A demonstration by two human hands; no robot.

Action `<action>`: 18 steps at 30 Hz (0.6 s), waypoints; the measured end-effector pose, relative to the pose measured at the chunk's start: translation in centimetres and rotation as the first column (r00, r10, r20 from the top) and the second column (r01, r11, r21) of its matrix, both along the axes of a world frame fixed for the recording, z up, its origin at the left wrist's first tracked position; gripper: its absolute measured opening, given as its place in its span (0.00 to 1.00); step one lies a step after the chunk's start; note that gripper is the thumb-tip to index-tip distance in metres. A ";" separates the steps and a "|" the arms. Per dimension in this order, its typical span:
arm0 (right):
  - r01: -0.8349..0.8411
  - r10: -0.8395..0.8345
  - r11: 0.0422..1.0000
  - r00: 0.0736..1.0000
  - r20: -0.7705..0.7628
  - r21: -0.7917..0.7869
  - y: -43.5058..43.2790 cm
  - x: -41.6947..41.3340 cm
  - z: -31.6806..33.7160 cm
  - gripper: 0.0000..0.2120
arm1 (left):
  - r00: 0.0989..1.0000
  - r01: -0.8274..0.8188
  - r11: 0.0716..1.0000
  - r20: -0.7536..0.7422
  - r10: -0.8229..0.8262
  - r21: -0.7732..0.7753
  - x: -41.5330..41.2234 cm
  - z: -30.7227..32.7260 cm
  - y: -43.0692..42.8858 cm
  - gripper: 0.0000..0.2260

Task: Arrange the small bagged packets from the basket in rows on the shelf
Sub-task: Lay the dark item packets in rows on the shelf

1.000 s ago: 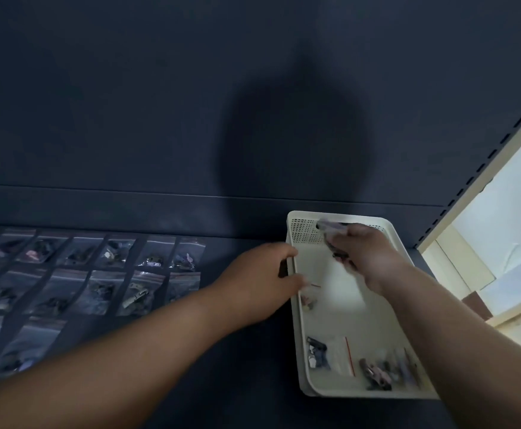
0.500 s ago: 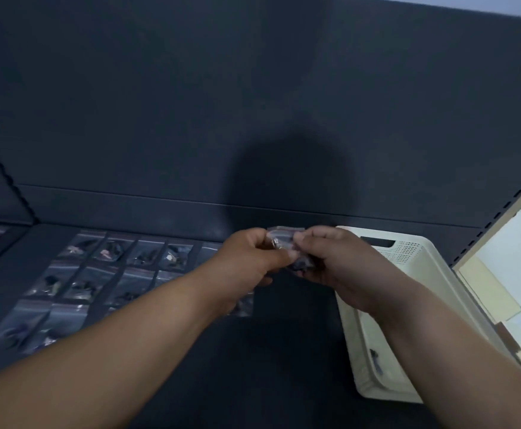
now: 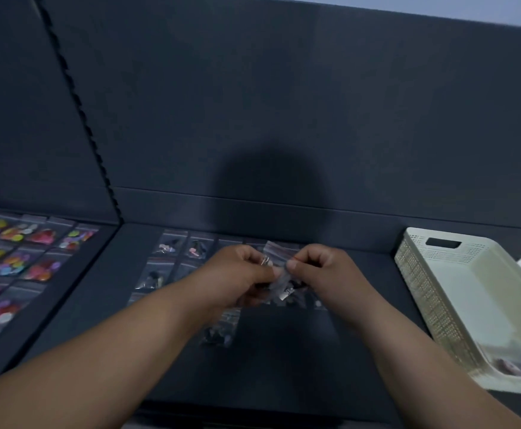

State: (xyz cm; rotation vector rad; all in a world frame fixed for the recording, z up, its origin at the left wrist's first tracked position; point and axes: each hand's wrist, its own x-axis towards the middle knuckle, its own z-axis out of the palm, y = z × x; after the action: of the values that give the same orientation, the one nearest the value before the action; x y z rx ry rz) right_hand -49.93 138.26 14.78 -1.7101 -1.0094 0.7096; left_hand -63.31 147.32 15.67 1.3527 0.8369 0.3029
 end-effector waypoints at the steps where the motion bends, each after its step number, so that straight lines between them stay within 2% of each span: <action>1: 0.001 -0.001 1.000 1.000 -0.014 -0.005 0.1 -0.3 0.0 0.10 | 1.000 0.020 1.000 -0.005 -0.020 -0.014 -0.4 0.0 0.2 0.07; 5: -0.024 0.013 0.997 0.991 -0.136 -0.077 0.1 -0.8 0.2 0.10 | 0.998 0.046 0.999 -0.040 -0.046 -0.017 -1.4 -0.4 0.3 0.07; 9: -0.071 0.037 0.990 0.965 -0.260 -0.121 0.0 -0.5 -0.2 0.09 | 0.999 -0.036 0.999 -0.033 0.037 0.027 -0.9 -1.2 0.0 0.07; 14: -0.173 0.113 0.969 0.946 -0.303 -0.179 -0.5 0.0 -0.8 0.06 | 0.991 -0.116 0.991 0.053 0.119 -0.066 0.2 -1.6 -0.6 0.05; 18: -0.169 0.077 0.972 0.885 -0.459 -0.161 -0.8 0.7 -0.9 0.09 | 0.995 -0.081 0.986 0.043 0.088 -0.149 0.5 -1.5 -1.1 0.06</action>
State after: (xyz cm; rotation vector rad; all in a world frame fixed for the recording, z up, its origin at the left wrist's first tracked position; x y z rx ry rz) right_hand -49.27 137.48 13.83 -1.5475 -0.7396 1.2620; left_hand -62.76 146.25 14.13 1.1705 0.8600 0.3331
